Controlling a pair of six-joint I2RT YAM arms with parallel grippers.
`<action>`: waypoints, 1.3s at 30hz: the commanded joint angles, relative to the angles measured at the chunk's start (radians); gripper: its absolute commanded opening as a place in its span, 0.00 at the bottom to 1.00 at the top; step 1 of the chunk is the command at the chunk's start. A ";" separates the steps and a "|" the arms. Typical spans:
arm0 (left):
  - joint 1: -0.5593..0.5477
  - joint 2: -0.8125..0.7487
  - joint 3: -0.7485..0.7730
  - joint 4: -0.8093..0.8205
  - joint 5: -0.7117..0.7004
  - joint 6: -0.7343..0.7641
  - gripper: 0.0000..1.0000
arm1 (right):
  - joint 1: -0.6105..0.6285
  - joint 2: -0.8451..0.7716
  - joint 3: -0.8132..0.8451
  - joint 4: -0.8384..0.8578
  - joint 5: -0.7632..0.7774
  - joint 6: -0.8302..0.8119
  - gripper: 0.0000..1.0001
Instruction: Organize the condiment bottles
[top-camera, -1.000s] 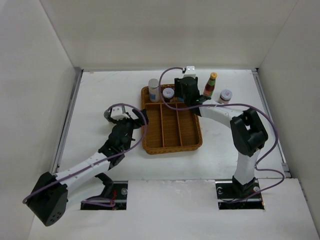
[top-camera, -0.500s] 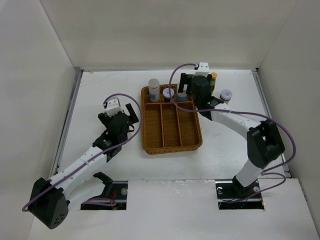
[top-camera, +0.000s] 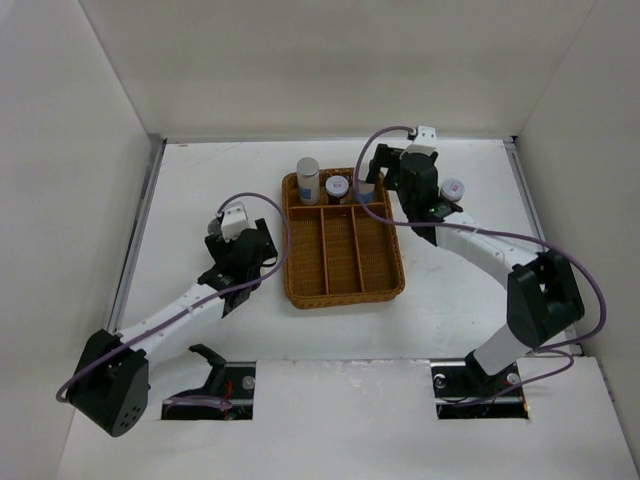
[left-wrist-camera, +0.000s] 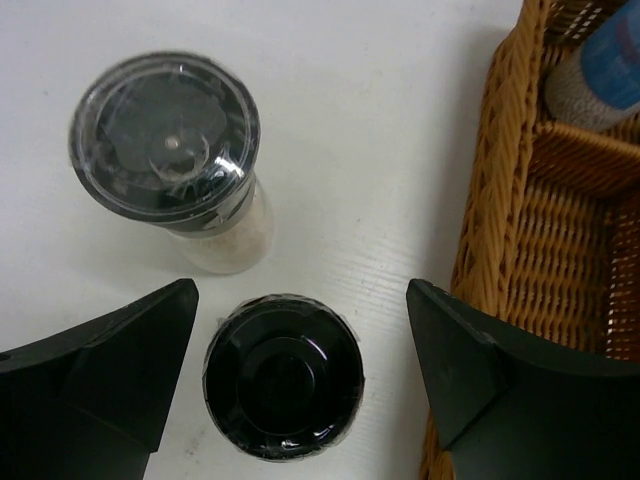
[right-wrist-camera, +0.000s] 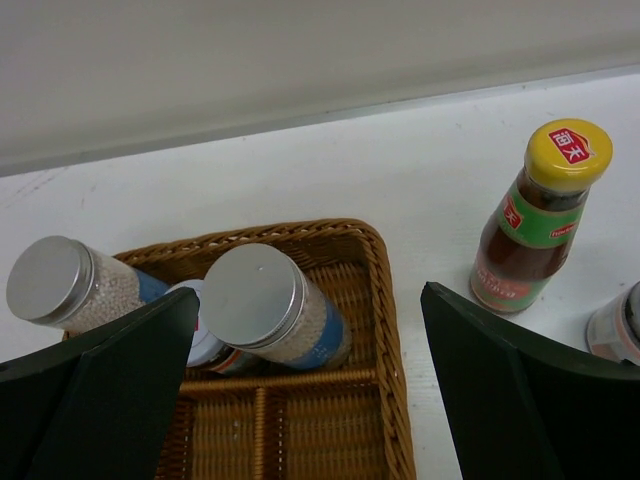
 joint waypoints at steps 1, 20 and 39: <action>0.016 0.013 -0.012 0.057 0.034 -0.028 0.85 | -0.015 -0.039 -0.008 0.052 -0.021 0.019 1.00; -0.061 -0.146 0.181 0.065 0.027 0.073 0.32 | -0.111 -0.108 -0.075 0.072 -0.041 0.072 1.00; -0.081 0.479 0.474 0.410 0.174 0.117 0.31 | -0.177 -0.156 -0.114 0.086 -0.058 0.072 1.00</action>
